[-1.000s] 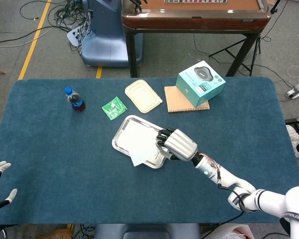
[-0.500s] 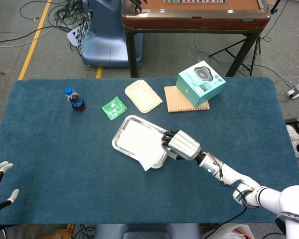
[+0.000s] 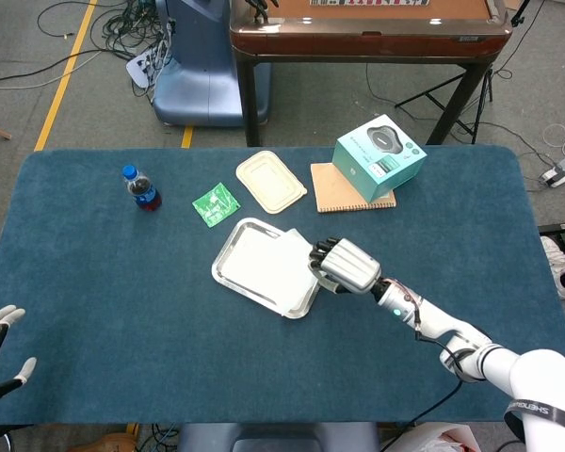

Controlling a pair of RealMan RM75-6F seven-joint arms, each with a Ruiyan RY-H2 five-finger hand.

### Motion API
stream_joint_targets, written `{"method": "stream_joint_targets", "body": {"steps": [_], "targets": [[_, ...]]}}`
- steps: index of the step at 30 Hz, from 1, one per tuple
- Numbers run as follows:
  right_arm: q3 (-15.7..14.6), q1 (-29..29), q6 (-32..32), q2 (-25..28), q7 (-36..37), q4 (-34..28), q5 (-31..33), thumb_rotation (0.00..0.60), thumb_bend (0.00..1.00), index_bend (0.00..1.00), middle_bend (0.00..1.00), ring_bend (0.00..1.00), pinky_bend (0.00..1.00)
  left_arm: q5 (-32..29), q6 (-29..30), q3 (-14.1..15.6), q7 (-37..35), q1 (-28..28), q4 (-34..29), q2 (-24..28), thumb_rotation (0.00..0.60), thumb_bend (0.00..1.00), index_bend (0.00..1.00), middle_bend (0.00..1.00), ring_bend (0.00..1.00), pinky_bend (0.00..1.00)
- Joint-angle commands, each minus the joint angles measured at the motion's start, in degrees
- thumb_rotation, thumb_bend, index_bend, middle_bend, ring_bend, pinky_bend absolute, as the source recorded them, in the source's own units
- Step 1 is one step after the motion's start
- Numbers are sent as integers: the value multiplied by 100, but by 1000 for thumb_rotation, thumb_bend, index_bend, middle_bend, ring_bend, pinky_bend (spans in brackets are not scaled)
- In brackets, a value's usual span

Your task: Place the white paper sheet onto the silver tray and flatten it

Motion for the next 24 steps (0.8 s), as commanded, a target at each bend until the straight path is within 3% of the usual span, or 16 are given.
{"method": "stream_joint_targets", "body": {"steps": [1, 24], "targets": [[-49, 97, 59, -156, 148, 237, -92, 600, 493, 685, 456, 309, 439, 3, -19, -4, 38, -19, -29, -16, 600, 218, 222, 179, 175, 112], [-484, 565, 1137, -674, 1107, 1668, -726, 600, 493, 684, 459, 311, 428, -61, 84, -9, 324, 40, -192, -64, 600, 218, 222, 178, 175, 112]]}}
